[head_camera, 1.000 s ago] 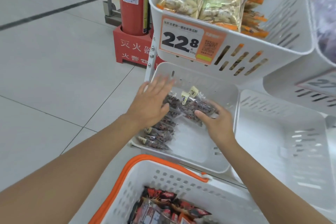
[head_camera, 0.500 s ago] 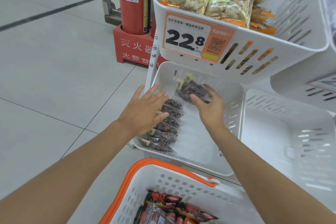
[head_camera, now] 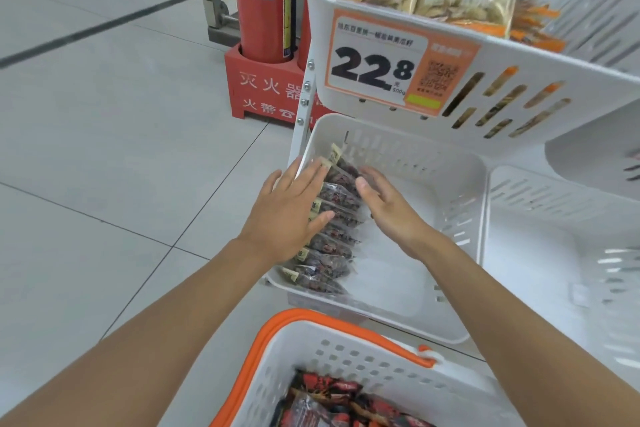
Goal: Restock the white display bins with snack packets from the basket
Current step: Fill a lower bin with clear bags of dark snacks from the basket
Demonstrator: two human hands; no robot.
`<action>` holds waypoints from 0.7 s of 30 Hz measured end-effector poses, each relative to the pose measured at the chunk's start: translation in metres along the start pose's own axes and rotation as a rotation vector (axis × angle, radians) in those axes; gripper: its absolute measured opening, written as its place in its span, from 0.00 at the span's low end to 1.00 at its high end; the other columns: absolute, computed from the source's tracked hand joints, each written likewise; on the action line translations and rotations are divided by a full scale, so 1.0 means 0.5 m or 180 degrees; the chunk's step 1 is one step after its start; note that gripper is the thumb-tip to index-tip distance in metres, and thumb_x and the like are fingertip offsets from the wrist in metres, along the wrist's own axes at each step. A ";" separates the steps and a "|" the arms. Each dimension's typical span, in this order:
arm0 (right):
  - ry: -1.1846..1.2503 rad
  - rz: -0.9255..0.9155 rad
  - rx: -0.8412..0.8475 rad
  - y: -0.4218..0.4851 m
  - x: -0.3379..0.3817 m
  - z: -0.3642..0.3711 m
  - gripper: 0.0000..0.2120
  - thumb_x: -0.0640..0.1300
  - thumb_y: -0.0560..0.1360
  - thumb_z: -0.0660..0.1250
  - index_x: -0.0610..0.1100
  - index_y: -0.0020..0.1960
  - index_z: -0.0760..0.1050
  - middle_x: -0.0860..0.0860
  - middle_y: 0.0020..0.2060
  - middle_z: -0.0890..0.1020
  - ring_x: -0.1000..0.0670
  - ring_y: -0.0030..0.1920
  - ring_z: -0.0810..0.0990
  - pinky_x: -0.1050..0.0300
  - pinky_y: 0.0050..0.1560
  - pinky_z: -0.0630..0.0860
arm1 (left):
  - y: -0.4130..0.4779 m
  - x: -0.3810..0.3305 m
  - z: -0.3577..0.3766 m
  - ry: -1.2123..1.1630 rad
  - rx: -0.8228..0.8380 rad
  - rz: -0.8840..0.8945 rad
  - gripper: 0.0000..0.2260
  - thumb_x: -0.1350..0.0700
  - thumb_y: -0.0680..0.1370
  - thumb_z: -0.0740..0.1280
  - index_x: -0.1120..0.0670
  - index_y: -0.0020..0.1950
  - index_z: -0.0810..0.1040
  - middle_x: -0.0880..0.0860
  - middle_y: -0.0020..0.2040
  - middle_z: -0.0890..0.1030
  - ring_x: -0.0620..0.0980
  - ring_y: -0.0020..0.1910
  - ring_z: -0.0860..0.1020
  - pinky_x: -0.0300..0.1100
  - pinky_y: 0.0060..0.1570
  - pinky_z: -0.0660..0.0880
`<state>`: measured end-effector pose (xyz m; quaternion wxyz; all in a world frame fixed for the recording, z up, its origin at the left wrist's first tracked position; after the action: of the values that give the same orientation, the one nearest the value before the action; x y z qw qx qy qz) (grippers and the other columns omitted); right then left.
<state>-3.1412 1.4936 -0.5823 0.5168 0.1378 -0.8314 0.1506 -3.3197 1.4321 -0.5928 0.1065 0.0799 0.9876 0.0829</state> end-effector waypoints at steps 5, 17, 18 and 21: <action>0.0168 -0.0037 -0.0053 0.017 0.012 0.014 0.12 0.50 0.83 0.55 0.50 0.64 0.69 0.60 0.56 0.73 0.58 0.59 0.71 0.67 0.53 0.67 | -0.001 -0.005 -0.001 -0.0001 -0.0013 -0.0075 0.31 0.39 0.82 0.49 0.51 0.81 0.44 0.48 0.81 0.41 0.49 0.79 0.40 0.49 0.76 0.44; -0.0479 -0.0504 -0.0675 -0.057 0.037 -0.027 0.30 0.57 0.75 0.67 0.49 0.74 0.65 0.57 0.70 0.67 0.60 0.69 0.63 0.63 0.68 0.58 | -0.027 -0.034 -0.064 -0.0991 0.0029 -0.0536 0.33 0.43 0.81 0.60 0.46 0.80 0.46 0.50 0.81 0.43 0.52 0.80 0.45 0.53 0.76 0.50; -0.0502 -0.0484 -0.0798 -0.084 0.045 -0.034 0.30 0.57 0.75 0.68 0.49 0.73 0.66 0.55 0.71 0.68 0.58 0.70 0.64 0.61 0.69 0.60 | -0.040 -0.049 -0.084 -0.1111 -0.0052 -0.0646 0.32 0.44 0.81 0.62 0.47 0.80 0.51 0.52 0.81 0.49 0.53 0.79 0.49 0.54 0.75 0.53; -0.0579 -0.0461 -0.1037 -0.193 0.080 -0.048 0.26 0.55 0.75 0.69 0.49 0.70 0.70 0.53 0.66 0.73 0.53 0.65 0.71 0.58 0.66 0.67 | -0.101 -0.108 -0.140 -0.1299 -0.0273 -0.0799 0.23 0.47 0.79 0.67 0.50 0.73 0.68 0.53 0.71 0.72 0.55 0.69 0.69 0.53 0.67 0.67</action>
<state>-3.1017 1.4116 -0.5255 0.4646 0.1249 -0.8759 -0.0365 -3.2901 1.3631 -0.5238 0.3166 -0.0329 0.9434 0.0931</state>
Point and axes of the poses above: each hand's wrist, its own y-axis towards the middle knuckle, its own z-axis out of the palm, x = y × z, the point moved 2 cm from there along y, towards the middle knuckle
